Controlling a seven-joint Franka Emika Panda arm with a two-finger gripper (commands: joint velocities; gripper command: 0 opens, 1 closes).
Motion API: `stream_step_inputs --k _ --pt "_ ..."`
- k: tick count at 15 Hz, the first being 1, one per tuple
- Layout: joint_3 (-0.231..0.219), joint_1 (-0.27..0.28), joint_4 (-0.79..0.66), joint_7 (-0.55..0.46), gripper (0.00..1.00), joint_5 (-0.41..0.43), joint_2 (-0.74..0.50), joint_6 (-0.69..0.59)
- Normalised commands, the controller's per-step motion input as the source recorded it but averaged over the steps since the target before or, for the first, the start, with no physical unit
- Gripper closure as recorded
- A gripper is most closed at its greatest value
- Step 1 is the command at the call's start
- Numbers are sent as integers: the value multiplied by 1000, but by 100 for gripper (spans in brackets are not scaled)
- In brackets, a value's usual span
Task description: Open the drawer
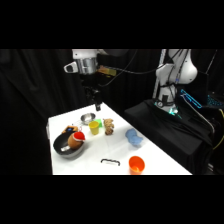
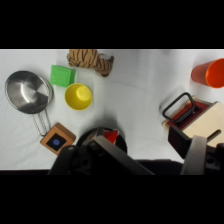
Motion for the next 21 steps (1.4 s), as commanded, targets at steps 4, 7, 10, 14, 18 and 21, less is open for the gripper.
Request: stream_step_inputs --k 4,7,10,14,18,21 --pt "26 11 15 133 0 2 -21 18" --pt "61 74 -20 232 0 18 -10 78" --pt "71 107 -77 245 0 0 4 163" --pt "56 99 -102 213 0 1 47 265" --pt "20 57 -124 175 0 68 91 398" --pt "11 11 -140 94 0 188 77 453"
